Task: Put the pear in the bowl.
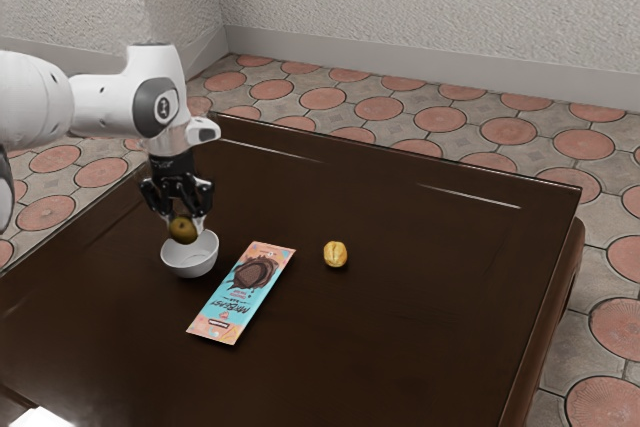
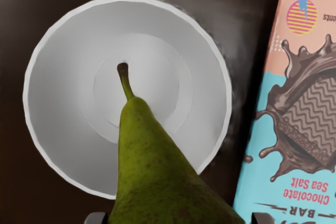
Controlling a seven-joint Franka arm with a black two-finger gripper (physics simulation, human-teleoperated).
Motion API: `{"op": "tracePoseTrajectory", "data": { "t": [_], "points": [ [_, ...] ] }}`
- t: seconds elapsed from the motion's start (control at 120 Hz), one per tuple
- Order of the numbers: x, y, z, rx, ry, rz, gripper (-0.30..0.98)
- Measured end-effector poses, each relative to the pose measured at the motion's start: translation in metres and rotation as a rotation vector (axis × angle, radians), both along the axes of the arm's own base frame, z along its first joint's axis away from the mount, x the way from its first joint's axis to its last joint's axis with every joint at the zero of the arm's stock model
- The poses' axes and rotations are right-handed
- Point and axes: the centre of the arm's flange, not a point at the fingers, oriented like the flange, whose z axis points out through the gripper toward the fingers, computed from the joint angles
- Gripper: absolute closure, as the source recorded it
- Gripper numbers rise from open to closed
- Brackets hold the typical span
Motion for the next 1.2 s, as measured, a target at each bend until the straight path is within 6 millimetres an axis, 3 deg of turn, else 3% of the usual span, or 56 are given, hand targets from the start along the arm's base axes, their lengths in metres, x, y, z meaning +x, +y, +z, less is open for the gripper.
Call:
{"op": "tracePoseTrajectory", "data": {
  "t": [0.208, 0.542, 0.658, 0.817, 0.983, 1.058, 1.2],
  "points": [
    [0.012, -0.002, -0.022, 0.015, 0.003, 0.005, 0.48],
    [0.021, 0.009, -0.026, 0.022, -0.022, 0.006, 0.12],
    [0.020, 0.004, 0.014, 0.021, -0.072, -0.035, 0.07],
    [0.015, -0.043, 0.119, 0.035, -0.187, -0.194, 0.03],
    [-0.014, -0.071, 0.198, 0.033, -0.271, -0.287, 0.02],
    [-0.021, -0.080, 0.217, 0.035, -0.285, -0.314, 0.01],
    [-0.024, -0.092, 0.223, 0.037, -0.276, -0.346, 0.01]
  ]
}}
